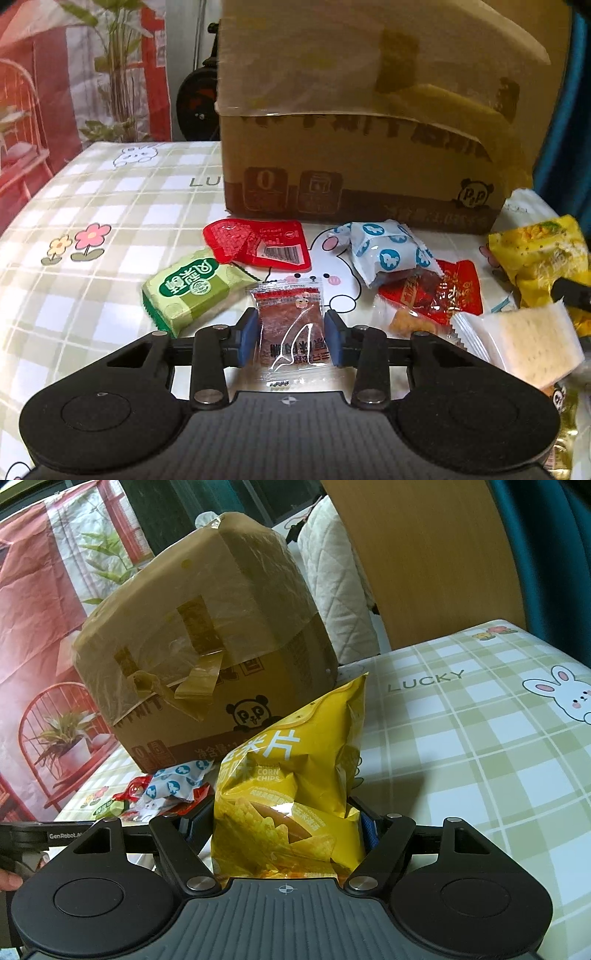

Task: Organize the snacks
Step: 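Close the left tool on the jerky packet and lift it, then carry the jerky packet and corn chips bag over the box and open both tools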

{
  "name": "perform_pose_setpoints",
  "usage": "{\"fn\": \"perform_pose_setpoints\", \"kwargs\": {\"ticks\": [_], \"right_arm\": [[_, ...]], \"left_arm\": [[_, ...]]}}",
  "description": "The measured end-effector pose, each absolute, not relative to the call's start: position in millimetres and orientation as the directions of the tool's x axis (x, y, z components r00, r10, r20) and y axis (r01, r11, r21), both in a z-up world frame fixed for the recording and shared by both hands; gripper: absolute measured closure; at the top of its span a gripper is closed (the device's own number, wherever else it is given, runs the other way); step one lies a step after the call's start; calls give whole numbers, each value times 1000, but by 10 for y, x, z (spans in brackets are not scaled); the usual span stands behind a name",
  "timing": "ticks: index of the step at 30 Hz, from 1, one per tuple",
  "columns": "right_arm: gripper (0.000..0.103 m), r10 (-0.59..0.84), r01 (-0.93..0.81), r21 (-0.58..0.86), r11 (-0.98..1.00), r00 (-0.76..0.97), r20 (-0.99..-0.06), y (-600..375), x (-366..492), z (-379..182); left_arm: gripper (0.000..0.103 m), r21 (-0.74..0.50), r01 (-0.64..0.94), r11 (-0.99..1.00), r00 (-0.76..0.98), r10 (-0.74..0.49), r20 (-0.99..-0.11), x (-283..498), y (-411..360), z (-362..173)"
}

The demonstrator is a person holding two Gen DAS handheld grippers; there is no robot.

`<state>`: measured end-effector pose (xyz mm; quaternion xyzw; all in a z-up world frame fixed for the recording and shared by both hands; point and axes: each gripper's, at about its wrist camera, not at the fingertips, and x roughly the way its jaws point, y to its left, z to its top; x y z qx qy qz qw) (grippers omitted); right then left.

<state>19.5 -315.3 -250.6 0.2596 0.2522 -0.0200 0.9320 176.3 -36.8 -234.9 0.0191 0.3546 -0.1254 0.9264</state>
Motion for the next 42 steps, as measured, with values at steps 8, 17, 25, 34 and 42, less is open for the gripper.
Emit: {"fn": "perform_pose_setpoints", "kwargs": {"ticks": [8, 17, 25, 34, 42], "right_arm": [[32, 99, 172, 487, 856, 871, -481, -3148, 195, -2517], [34, 97, 177, 501, 847, 875, -474, -3150, 151, -2496], [35, 48, 206, 498, 842, 892, -450, -3188, 48, -2330], [35, -9, 202, 460, 865, 922, -387, -3273, -30, -1919], [35, -20, 144, 440, 886, 962, -274, -3334, 52, -1238]], "left_arm": [[62, -86, 249, 965, 728, -245, -640, 1747, -302, -2273], [62, -86, 269, 959, 757, -266, -597, 1653, -273, -2069], [62, -86, 283, 955, 806, -286, -518, 1520, -179, -1783], [62, -102, 322, 941, 836, -333, -436, 1452, -169, -1504], [62, -102, 369, 924, 862, -381, -334, 1537, -192, -1062]]}}
